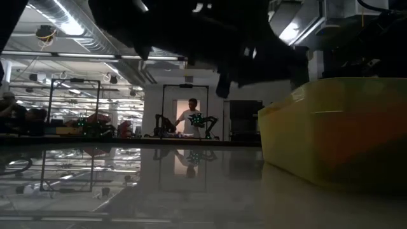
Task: Sort blocks by size
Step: Put the long green block into the yellow bin, then return to Home Position
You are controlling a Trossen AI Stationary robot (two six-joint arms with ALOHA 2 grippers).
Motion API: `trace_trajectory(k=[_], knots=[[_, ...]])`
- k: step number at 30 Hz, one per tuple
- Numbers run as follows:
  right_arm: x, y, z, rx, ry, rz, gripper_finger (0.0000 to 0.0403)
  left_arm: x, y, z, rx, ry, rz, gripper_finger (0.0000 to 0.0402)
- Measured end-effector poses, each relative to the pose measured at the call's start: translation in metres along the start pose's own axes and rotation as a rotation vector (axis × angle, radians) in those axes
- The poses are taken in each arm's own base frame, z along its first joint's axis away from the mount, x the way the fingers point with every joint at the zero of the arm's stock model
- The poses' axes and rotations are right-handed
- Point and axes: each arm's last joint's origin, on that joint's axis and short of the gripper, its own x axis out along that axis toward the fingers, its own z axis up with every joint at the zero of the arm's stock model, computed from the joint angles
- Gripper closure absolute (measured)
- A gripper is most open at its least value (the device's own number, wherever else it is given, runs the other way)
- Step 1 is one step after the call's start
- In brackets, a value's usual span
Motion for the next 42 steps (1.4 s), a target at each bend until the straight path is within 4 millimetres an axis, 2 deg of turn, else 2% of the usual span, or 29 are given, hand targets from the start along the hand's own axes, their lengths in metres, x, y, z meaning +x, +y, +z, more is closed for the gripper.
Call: trace_trajectory(k=[6, 10, 16, 20, 25, 30, 36, 42], knots=[[0.000, 0.000, 0.000, 0.000, 0.000, 0.000, 0.0059, 0.005, 0.009, -0.015, 0.008, 0.072, 0.034, 0.0304], [0.000, 0.000, 0.000, 0.000, 0.000, 0.000, 0.0059, 0.005, 0.007, -0.019, -0.010, 0.098, 0.040, 0.0279], [0.000, 0.000, 0.000, 0.000, 0.000, 0.000, 0.0059, 0.004, 0.006, -0.016, -0.036, 0.084, 0.035, 0.0223], [0.000, 0.000, 0.000, 0.000, 0.000, 0.000, 0.0059, -0.006, 0.003, 0.004, 0.021, 0.096, 0.039, 0.0208], [0.000, 0.000, 0.000, 0.000, 0.000, 0.000, 0.0059, -0.041, -0.002, 0.052, 0.103, 0.141, 0.068, 0.0206], [0.000, 0.000, 0.000, 0.000, 0.001, 0.000, 0.0059, -0.094, -0.001, 0.104, 0.260, 0.095, 0.127, 0.0206], [0.000, 0.000, 0.000, 0.000, 0.000, 0.000, 0.0059, -0.153, 0.004, 0.141, 0.401, 0.131, 0.148, 0.0206], [0.000, 0.000, 0.000, 0.000, 0.000, 0.000, 0.0059, -0.186, 0.005, 0.162, 0.385, 0.071, 0.131, 0.0206]])
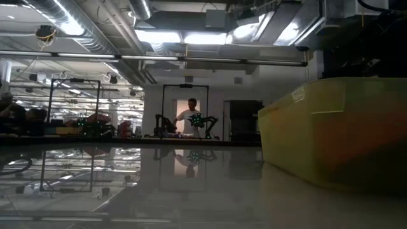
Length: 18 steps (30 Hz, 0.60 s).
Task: Sort blocks by size
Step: Return to Home Position
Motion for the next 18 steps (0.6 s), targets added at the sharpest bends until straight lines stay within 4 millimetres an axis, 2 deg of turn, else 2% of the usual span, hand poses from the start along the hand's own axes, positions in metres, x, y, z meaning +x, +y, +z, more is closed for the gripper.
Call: trace_trajectory(k=[4, 8, 13, 15, 18], knots=[[0.000, 0.000, 0.000, 0.000, 0.000, 0.000, 0.0059, -0.012, 0.006, 0.006, 0.114, -0.029, 0.007, 0.0206], [0.000, 0.000, 0.000, 0.000, 0.000, 0.000, 0.0059, -0.031, 0.018, 0.000, 0.195, 0.059, 0.013, 0.0206], [0.000, 0.000, 0.000, 0.000, 0.000, 0.000, 0.0059, -0.062, 0.045, -0.008, 0.079, 0.169, 0.085, 0.0206], [0.000, 0.000, 0.000, 0.000, 0.000, 0.000, 0.0059, -0.073, 0.054, -0.013, 0.048, 0.157, 0.112, 0.0205], [0.000, 0.000, 0.000, 0.000, 0.000, 0.000, 0.0059, -0.086, 0.063, -0.029, 0.010, 0.136, 0.142, 0.0205]])
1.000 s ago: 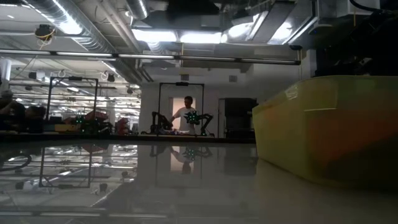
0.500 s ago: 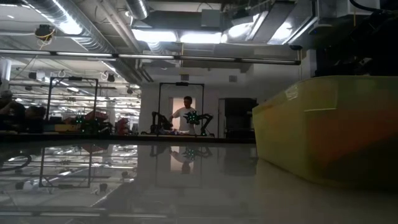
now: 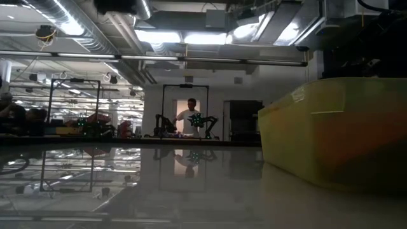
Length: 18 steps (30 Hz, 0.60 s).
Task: Sort blocks by size
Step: Return to Home Position
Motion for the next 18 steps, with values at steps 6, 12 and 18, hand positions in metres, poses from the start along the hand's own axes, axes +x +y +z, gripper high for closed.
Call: trace_trajectory(k=[6, 12, 18], knots=[[0.000, 0.000, 0.000, 0.000, 0.000, 0.000, 0.0059, -0.004, 0.006, -0.065, -0.076, -0.080, 0.010, 0.0205], [0.000, 0.000, 0.000, 0.000, 0.000, 0.000, 0.0059, -0.013, 0.010, -0.124, -0.170, -0.218, 0.009, 0.0205], [0.000, 0.000, 0.000, 0.000, 0.000, 0.000, 0.0059, -0.028, 0.014, -0.159, -0.242, -0.365, -0.028, 0.0205]])
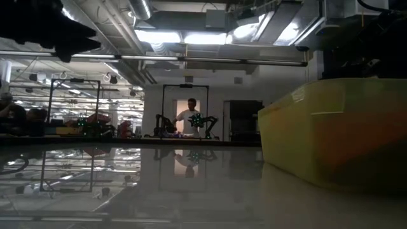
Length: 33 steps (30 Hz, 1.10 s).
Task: Sort blocks by size
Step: Return to Home Position
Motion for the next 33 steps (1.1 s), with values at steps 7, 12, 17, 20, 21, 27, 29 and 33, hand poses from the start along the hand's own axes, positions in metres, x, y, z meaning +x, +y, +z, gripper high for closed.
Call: trace_trajectory(k=[7, 12, 17, 20, 21, 27, 29, 33], knots=[[0.000, 0.000, 0.000, 0.000, 0.001, -0.004, 0.0059, 0.005, 0.000, -0.014, 0.004, 0.054, 0.001, 0.0205], [0.000, 0.000, 0.000, 0.000, 0.003, -0.006, 0.0059, 0.010, -0.001, -0.030, -0.009, 0.077, 0.002, 0.0205], [0.000, 0.000, 0.000, 0.000, 0.003, -0.001, 0.0059, 0.018, -0.002, -0.048, -0.011, 0.058, -0.003, 0.0205], [0.000, 0.000, 0.000, 0.000, 0.004, -0.002, 0.0059, 0.020, -0.003, -0.049, -0.020, 0.024, -0.042, 0.0205], [0.000, 0.000, 0.000, 0.001, 0.005, -0.002, 0.0059, 0.020, -0.004, -0.049, -0.020, 0.015, -0.064, 0.0205], [0.000, 0.000, 0.000, 0.000, 0.005, -0.002, 0.0059, 0.020, -0.005, -0.050, -0.023, 0.013, -0.103, 0.0205], [0.000, 0.000, 0.000, 0.001, 0.005, -0.002, 0.0059, 0.020, -0.005, -0.050, -0.017, 0.013, -0.103, 0.0205], [0.000, 0.000, 0.000, 0.001, 0.005, -0.002, 0.0059, 0.020, -0.005, -0.050, -0.003, 0.011, -0.103, 0.0205]])
